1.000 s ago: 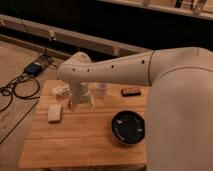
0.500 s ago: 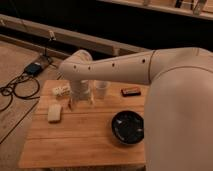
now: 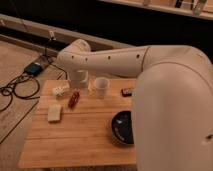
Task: Stand the bottle upright
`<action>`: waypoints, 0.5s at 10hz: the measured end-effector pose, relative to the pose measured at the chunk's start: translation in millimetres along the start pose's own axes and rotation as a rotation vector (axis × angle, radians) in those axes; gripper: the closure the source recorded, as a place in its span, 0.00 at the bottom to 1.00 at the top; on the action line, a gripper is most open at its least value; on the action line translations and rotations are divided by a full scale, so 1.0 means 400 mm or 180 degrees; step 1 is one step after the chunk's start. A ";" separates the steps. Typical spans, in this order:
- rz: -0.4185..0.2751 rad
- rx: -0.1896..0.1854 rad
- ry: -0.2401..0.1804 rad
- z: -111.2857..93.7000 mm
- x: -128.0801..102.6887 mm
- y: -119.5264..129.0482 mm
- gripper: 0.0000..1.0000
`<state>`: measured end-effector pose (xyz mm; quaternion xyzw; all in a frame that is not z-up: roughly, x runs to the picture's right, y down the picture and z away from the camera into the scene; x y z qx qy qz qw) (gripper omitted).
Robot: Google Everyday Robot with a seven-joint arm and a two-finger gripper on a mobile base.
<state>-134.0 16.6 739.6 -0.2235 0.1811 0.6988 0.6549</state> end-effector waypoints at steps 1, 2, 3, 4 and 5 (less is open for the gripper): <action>-0.0023 -0.0003 -0.0068 -0.001 -0.032 0.030 0.35; -0.0054 -0.0005 -0.0126 0.004 -0.066 0.064 0.35; -0.0089 -0.0018 -0.0155 0.010 -0.088 0.088 0.35; -0.0130 -0.0047 -0.0179 0.019 -0.111 0.123 0.35; -0.0157 -0.0086 -0.0189 0.033 -0.134 0.154 0.35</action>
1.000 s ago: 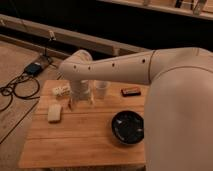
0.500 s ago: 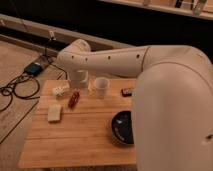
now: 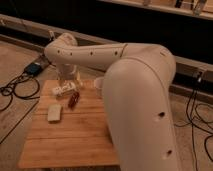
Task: Stand the bottle upright
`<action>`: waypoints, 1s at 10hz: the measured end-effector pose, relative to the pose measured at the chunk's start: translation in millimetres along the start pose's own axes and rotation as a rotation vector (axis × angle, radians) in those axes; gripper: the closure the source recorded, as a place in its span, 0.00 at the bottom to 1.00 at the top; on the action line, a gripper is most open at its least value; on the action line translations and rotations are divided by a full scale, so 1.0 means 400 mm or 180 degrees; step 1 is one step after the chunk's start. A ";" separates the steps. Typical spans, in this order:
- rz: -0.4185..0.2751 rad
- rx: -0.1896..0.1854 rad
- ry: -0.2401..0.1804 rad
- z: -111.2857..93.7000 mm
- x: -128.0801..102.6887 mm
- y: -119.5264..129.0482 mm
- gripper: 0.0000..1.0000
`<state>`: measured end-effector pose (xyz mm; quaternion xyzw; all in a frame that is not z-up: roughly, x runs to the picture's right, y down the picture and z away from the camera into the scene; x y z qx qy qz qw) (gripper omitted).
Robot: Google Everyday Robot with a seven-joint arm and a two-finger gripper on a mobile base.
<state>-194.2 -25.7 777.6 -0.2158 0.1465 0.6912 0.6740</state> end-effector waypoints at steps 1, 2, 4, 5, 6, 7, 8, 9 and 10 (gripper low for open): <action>-0.0004 -0.0058 -0.0019 0.020 -0.028 0.032 0.35; 0.0009 -0.0098 -0.0037 0.035 -0.045 0.053 0.35; 0.0088 -0.0187 -0.0082 0.083 -0.089 0.096 0.35; 0.0126 -0.0214 -0.0091 0.105 -0.106 0.110 0.35; 0.0162 -0.0244 -0.0082 0.133 -0.121 0.126 0.35; 0.0175 -0.0273 -0.0045 0.168 -0.133 0.146 0.35; 0.0154 -0.0271 -0.0012 0.199 -0.141 0.158 0.35; 0.0108 -0.0255 0.0010 0.227 -0.146 0.174 0.35; 0.0028 -0.0248 0.0013 0.256 -0.158 0.201 0.35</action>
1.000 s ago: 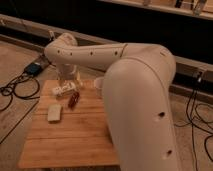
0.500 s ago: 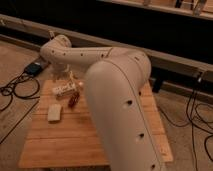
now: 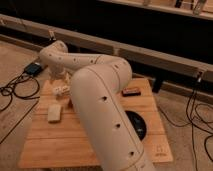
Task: Stand the bottle upright
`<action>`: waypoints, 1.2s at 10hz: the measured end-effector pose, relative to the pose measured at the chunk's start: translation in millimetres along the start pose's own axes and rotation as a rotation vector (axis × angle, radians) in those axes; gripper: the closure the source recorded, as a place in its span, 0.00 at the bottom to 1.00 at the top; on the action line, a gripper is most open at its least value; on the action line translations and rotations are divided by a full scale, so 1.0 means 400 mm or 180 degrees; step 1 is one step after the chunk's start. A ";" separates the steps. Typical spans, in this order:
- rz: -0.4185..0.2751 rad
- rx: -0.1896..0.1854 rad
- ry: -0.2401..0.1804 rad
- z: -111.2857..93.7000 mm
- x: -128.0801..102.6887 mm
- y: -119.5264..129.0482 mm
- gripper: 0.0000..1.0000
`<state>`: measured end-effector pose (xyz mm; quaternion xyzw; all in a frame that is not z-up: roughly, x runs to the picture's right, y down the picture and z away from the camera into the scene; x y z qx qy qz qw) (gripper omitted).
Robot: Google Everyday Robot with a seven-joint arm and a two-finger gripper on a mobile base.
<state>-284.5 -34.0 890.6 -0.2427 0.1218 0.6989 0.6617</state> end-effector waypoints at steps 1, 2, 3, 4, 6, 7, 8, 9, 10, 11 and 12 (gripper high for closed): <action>-0.0089 -0.0005 -0.0021 0.021 -0.016 0.028 0.35; -0.0177 -0.0006 -0.0058 0.036 -0.040 0.051 0.35; -0.0278 -0.0003 -0.0111 0.047 -0.067 0.075 0.35; -0.0349 -0.0005 -0.0145 0.053 -0.086 0.095 0.35; -0.0464 -0.0030 -0.0167 0.073 -0.107 0.130 0.35; -0.0515 -0.0058 -0.0159 0.092 -0.118 0.142 0.35; -0.0550 -0.0089 -0.0151 0.108 -0.126 0.149 0.35; -0.0577 -0.0116 -0.0138 0.125 -0.132 0.154 0.35; -0.0601 -0.0146 -0.0128 0.141 -0.140 0.157 0.35; -0.0614 -0.0184 -0.0115 0.164 -0.151 0.154 0.35; -0.0616 -0.0201 -0.0100 0.178 -0.156 0.150 0.35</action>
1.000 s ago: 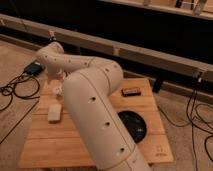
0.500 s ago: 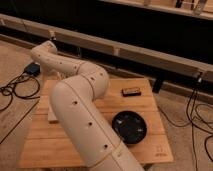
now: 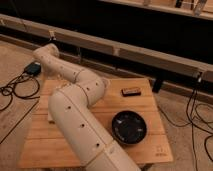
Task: Stand the bottle upright
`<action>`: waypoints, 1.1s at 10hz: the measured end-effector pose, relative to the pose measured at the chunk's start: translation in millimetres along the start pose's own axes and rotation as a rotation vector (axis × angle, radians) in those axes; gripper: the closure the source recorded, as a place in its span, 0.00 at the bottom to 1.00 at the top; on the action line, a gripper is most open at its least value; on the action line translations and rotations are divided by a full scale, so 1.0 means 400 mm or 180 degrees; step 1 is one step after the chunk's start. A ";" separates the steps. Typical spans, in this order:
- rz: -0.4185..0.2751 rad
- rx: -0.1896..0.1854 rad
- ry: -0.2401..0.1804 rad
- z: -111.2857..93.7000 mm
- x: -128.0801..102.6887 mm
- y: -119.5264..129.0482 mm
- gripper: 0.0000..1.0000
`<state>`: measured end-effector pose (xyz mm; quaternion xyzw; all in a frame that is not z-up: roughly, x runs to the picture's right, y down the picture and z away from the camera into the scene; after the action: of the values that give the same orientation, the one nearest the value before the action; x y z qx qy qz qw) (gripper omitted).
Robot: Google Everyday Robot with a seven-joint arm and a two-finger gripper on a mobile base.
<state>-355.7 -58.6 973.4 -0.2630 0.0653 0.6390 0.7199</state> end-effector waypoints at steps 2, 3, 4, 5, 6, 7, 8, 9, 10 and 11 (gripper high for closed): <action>0.0002 -0.0044 0.0060 0.038 0.001 -0.013 0.35; 0.0005 -0.0042 0.0111 0.056 0.010 -0.019 0.35; 0.0001 -0.0028 0.0168 0.069 0.021 -0.025 0.35; -0.0017 0.0002 0.0256 0.082 0.040 -0.031 0.35; -0.0039 0.0046 0.0353 0.093 0.062 -0.036 0.35; -0.0058 0.0084 0.0432 0.100 0.081 -0.039 0.35; -0.0076 0.0138 0.0546 0.109 0.107 -0.044 0.35; -0.0088 0.0190 0.0658 0.113 0.132 -0.050 0.35; -0.0100 0.0224 0.0743 0.110 0.150 -0.051 0.35; -0.0113 0.0258 0.0835 0.104 0.170 -0.052 0.35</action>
<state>-333.9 19.8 985.7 -0.3161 0.1800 0.5831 0.7264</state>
